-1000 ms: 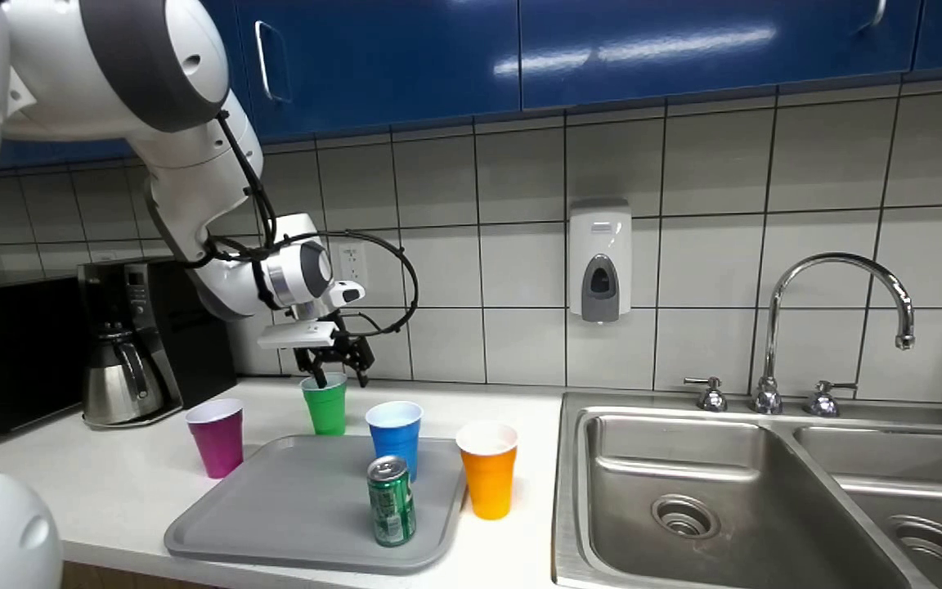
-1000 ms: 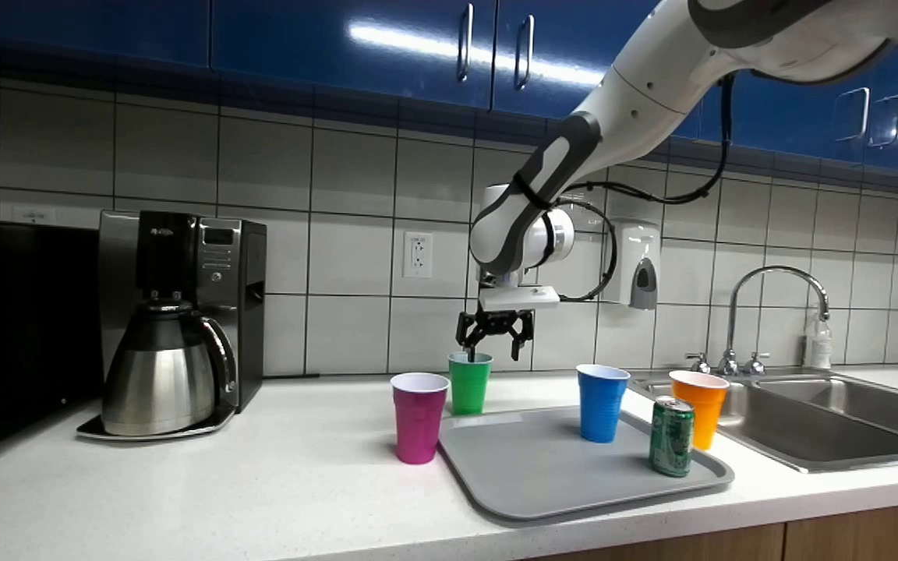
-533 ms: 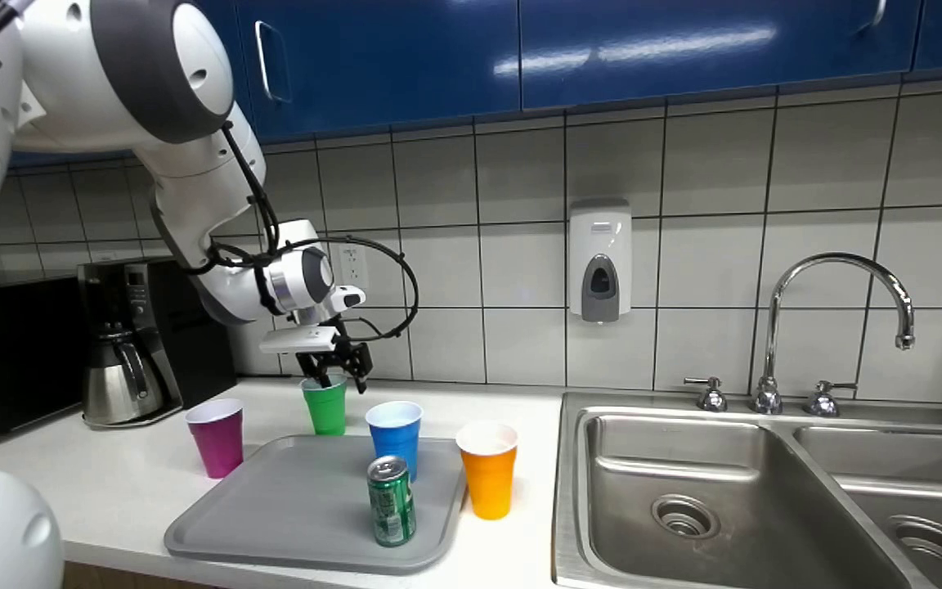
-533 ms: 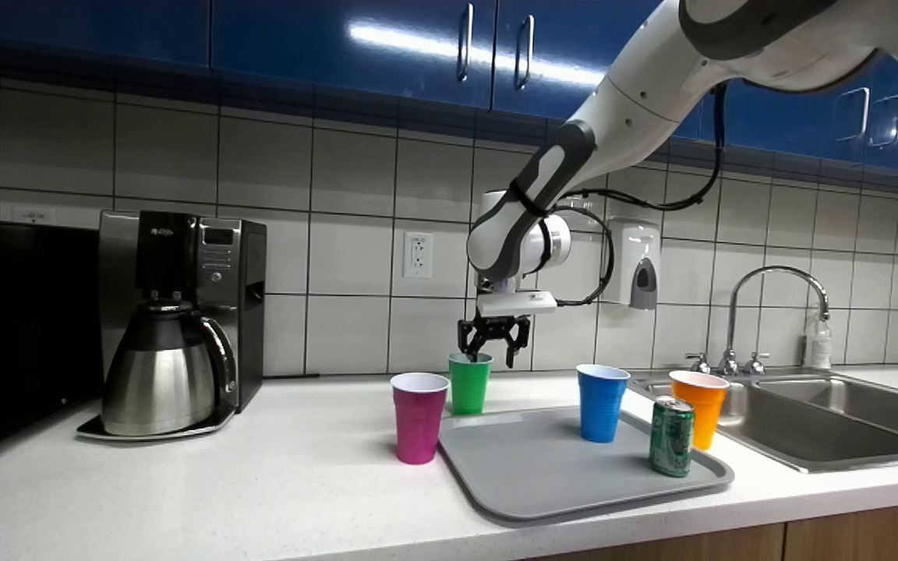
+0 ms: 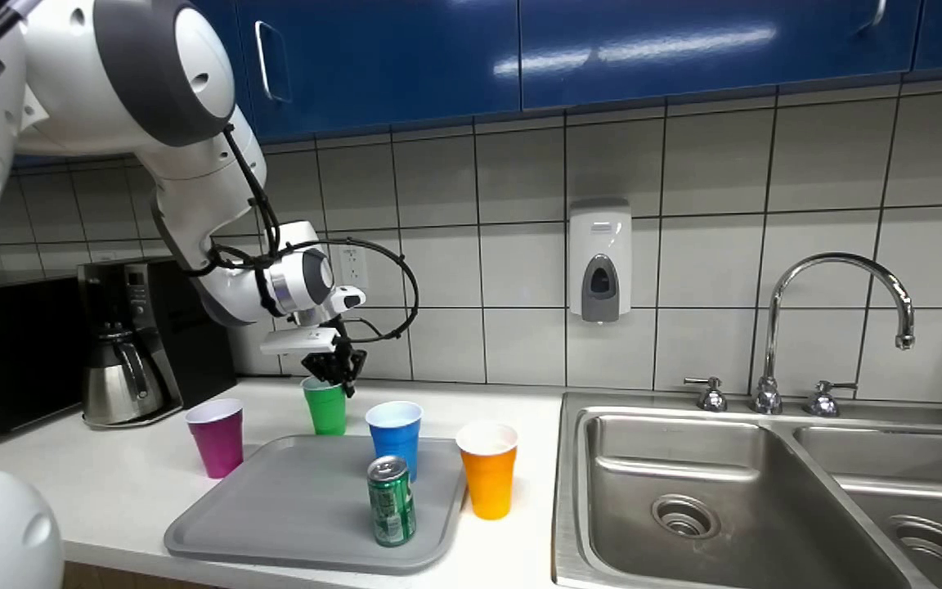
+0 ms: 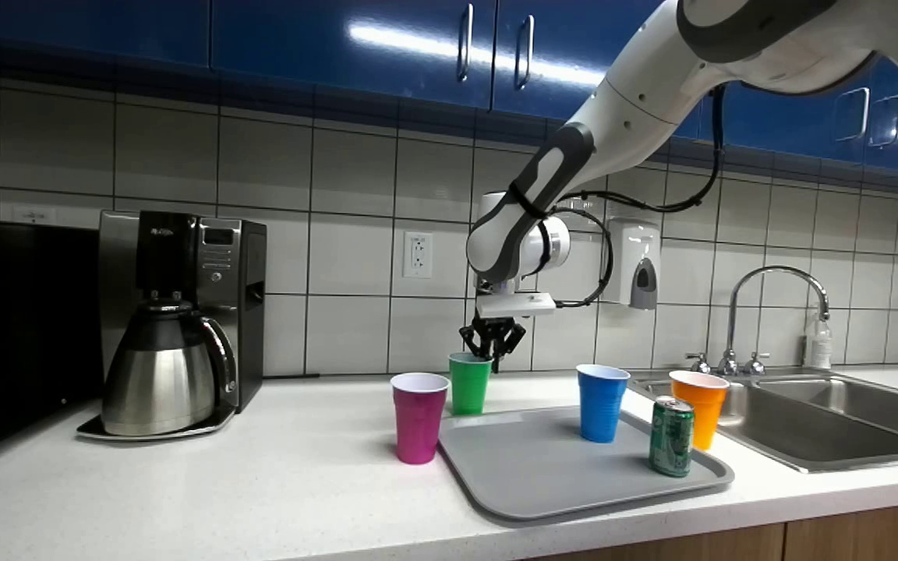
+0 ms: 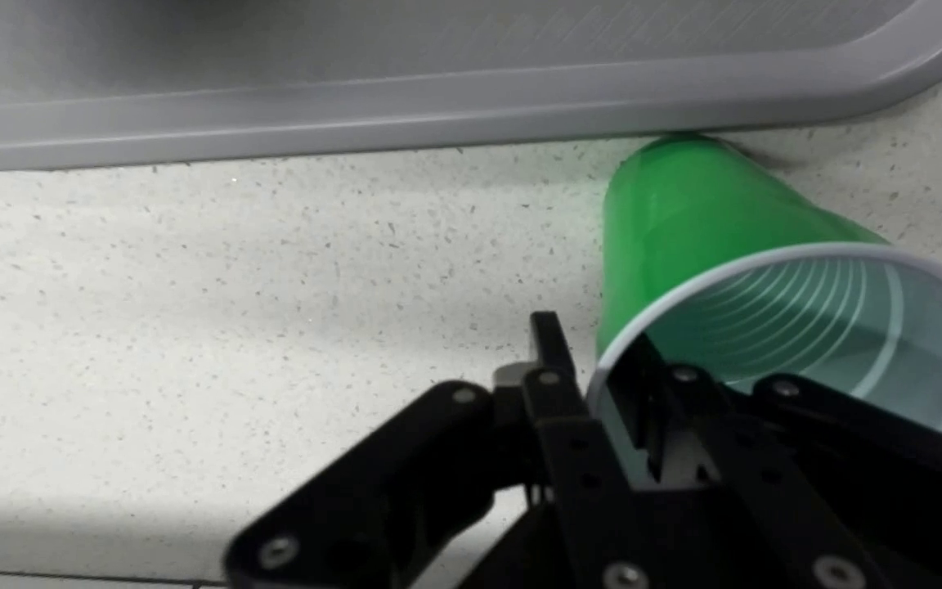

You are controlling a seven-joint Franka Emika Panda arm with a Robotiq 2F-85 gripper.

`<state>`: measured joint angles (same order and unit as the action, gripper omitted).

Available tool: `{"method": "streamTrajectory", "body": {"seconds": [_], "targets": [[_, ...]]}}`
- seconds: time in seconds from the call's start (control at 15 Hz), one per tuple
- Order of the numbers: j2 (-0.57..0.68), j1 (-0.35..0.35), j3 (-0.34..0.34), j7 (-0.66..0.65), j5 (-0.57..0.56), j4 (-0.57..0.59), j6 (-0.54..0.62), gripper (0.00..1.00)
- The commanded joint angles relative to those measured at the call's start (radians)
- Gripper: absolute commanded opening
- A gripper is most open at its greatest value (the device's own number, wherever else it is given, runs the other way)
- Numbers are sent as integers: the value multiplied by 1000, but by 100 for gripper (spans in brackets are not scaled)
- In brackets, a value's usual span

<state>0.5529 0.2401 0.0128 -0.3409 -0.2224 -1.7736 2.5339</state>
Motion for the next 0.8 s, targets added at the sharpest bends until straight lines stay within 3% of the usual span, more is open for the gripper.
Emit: {"method": "streamTrajectory", "body": {"seconds": [0.0,0.73], "targets": [[6,14,16,-19,10,16,14,0],[-23,-4,3,-9,74,4,52,1]]}}
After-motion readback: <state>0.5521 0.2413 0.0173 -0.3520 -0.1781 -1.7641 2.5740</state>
